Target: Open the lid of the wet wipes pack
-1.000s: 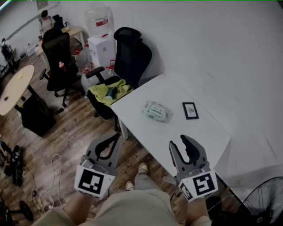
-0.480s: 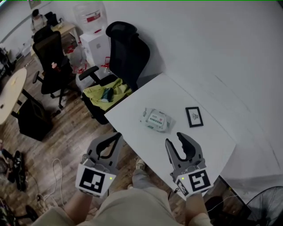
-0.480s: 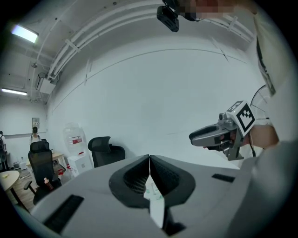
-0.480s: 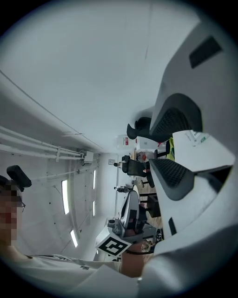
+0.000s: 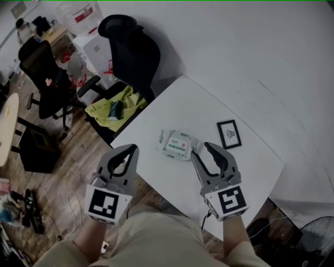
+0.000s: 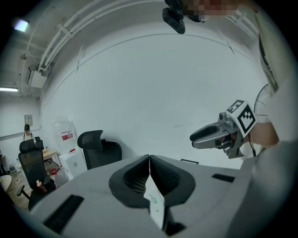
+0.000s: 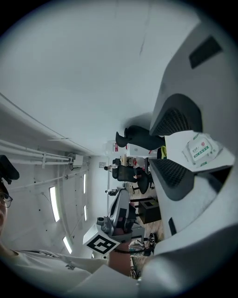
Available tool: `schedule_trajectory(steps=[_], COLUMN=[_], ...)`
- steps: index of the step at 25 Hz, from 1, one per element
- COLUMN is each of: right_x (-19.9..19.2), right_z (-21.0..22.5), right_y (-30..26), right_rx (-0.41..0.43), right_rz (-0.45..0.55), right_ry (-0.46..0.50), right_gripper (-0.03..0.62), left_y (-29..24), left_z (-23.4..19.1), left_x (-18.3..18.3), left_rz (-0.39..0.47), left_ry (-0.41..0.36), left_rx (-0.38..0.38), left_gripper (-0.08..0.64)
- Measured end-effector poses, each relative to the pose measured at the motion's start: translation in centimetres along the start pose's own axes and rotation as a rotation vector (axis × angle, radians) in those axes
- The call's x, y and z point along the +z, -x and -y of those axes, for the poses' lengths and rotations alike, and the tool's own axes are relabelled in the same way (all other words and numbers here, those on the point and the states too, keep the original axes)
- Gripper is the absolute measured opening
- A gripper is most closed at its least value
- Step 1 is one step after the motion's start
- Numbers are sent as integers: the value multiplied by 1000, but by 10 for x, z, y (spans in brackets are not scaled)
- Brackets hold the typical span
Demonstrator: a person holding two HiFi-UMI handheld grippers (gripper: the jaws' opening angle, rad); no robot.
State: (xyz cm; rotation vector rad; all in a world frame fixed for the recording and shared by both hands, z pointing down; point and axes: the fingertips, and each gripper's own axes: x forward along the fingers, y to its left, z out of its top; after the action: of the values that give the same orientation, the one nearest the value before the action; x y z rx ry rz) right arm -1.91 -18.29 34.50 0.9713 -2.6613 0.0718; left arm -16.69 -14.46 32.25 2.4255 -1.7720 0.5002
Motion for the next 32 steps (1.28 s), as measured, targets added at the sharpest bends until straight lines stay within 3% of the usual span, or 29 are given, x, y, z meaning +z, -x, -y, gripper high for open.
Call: schedule_trajectory(steps=[8, 14, 21, 26, 32], right_x=[-43, -89, -131, -169, -213], right_z=[36, 30, 11, -3, -16], right_y=[-34, -63, -94, -118, -136], right_rx=[-59, -40, -28, -45, -70], right_rz=[-126, -278, -401, -501, -628], right_ry=[58, 101, -9, -2, 22], right_gripper=[160, 168, 173, 173, 173], left_y=[-69, -106, -138, -151, -166], left_z=[15, 22, 17, 21, 30], left_x=[-28, -65, -123, -176, -223], left_rz=[-93, -169, -272, -356, -428], left_ry=[-116, -154, -185, -199, -266], left_rx=[-114, -217, -372, -501, -623], left_gripper=[22, 23, 23, 22, 23])
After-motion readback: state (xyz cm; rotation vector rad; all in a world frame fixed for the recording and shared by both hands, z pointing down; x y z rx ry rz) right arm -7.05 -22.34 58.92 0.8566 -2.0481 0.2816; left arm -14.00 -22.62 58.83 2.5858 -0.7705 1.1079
